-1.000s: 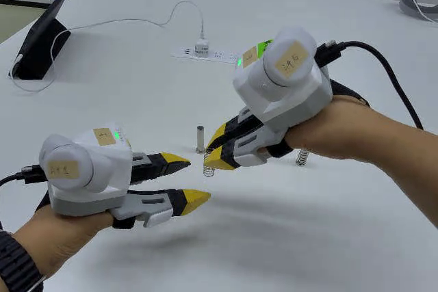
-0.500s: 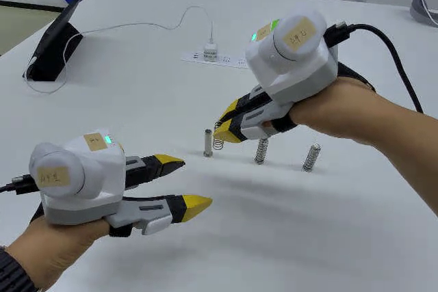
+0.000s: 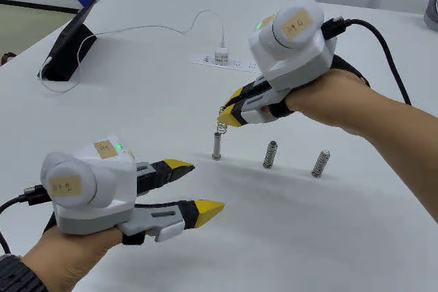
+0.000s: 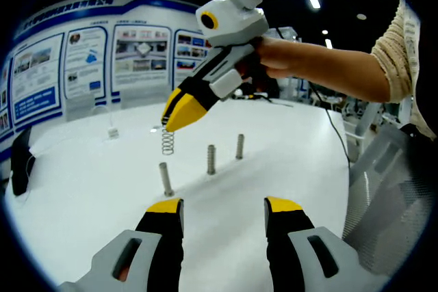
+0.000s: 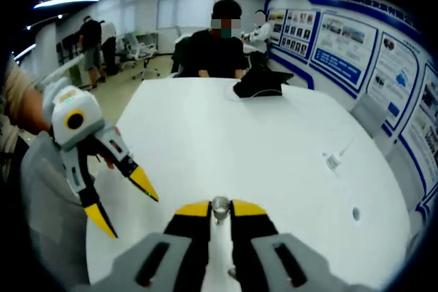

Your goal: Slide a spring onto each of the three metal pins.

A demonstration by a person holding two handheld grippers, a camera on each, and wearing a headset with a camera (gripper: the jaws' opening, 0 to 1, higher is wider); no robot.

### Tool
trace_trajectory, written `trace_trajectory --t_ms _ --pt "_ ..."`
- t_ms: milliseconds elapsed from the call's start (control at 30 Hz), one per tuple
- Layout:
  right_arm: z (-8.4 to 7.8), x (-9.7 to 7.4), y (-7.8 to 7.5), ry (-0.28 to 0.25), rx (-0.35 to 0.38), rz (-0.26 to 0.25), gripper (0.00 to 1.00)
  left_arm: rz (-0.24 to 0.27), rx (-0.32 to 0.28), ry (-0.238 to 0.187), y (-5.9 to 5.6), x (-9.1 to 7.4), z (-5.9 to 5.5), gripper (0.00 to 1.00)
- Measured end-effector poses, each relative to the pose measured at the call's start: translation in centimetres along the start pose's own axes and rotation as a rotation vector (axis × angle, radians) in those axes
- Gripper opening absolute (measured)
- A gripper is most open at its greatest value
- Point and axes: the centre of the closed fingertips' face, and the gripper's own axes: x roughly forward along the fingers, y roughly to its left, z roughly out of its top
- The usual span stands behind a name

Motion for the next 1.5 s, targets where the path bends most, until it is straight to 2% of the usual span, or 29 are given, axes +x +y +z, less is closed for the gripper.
trace_trajectory --t_ms 367,1000,1500 --pt "-0.8 1.4 -0.4 0.023 0.037 0.01 0.12 -0.009 -0.002 0.008 -0.4 0.2 -0.3 0.48" --pt "-1.7 2.7 -0.6 0.051 0.065 0.018 0.12 -0.023 -0.007 0.004 -0.8 0.4 -0.4 0.48" --pt "-4.0 4.9 -0.3 0.099 0.088 0.026 0.12 -0.023 -0.014 0.008 -0.8 0.4 -0.6 0.47"
